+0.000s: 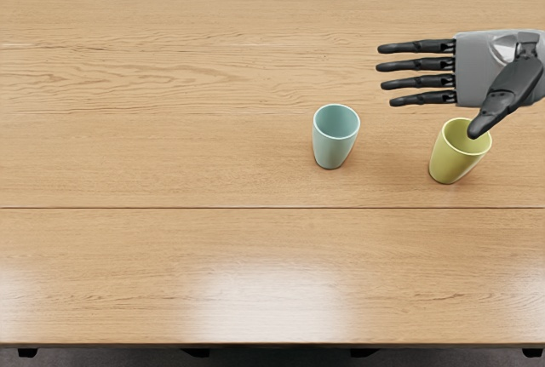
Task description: Pick up cup and place in cup with right hand
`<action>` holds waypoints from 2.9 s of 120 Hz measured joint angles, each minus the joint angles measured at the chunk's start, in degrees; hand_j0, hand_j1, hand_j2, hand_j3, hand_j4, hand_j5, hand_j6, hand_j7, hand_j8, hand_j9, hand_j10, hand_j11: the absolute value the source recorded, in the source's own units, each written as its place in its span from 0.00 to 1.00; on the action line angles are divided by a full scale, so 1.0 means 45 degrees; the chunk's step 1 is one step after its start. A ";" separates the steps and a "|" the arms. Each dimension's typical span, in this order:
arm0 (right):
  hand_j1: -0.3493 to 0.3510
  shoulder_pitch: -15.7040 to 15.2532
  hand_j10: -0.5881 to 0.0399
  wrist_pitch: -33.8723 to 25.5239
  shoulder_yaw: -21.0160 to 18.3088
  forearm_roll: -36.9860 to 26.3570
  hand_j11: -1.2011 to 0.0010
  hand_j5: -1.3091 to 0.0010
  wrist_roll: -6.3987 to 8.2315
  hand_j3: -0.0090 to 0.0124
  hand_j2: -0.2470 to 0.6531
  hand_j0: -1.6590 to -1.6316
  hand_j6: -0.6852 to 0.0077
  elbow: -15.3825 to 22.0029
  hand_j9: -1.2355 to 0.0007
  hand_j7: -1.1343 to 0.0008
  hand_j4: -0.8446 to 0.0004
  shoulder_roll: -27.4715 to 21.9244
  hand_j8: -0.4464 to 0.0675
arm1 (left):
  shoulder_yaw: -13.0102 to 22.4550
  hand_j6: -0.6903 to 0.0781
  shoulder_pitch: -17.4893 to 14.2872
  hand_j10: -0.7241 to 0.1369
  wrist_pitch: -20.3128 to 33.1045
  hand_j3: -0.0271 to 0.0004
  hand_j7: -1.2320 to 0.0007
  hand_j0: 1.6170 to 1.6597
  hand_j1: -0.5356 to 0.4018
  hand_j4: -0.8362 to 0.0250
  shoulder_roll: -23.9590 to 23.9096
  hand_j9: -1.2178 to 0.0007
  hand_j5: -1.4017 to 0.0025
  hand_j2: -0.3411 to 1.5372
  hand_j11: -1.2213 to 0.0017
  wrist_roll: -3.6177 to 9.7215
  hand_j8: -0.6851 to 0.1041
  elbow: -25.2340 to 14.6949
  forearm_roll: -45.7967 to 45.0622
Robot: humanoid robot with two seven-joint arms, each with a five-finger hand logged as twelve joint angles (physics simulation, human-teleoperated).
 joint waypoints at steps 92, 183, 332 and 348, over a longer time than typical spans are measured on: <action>0.06 0.6824 0.88 -0.2839 -0.5698 -0.3763 0.96 0.97 0.0000 0.42 0.27 0.04 0.94 -0.2460 0.97 0.96 0.96 0.6045 0.81 | -0.0009 0.90 0.0006 0.84 0.0000 0.99 1.00 0.96 0.94 0.97 0.0000 1.00 1.00 0.18 1.00 0.0001 0.87 0.0006 -0.0001; 0.05 0.9704 0.88 -0.7306 -1.0976 -0.4785 0.96 0.97 0.0000 0.42 0.27 0.04 0.94 -0.2691 0.97 0.96 0.96 1.0505 0.80 | -0.0007 0.90 -0.0078 0.84 0.0000 0.99 1.00 0.96 0.94 0.97 0.0000 1.00 1.00 0.18 1.00 0.0001 0.87 0.0013 -0.0002; 0.11 0.8719 0.84 -1.0421 -1.2688 -0.5991 0.93 0.94 0.0000 0.42 0.26 0.04 0.90 -0.3255 0.93 0.93 0.92 1.2401 0.76 | -0.0009 0.90 -0.0079 0.84 0.0000 0.99 1.00 0.96 0.94 0.97 0.0000 1.00 1.00 0.18 1.00 0.0001 0.87 0.0013 -0.0001; 0.09 0.8532 0.85 -1.0670 -1.3057 -0.6051 0.94 0.95 0.0000 0.42 0.26 0.04 0.91 -0.3644 0.94 0.94 0.93 1.2810 0.77 | -0.0011 0.90 -0.0098 0.84 0.0000 0.99 1.00 0.96 0.94 0.97 0.0000 1.00 1.00 0.18 1.00 0.0001 0.87 0.0014 -0.0001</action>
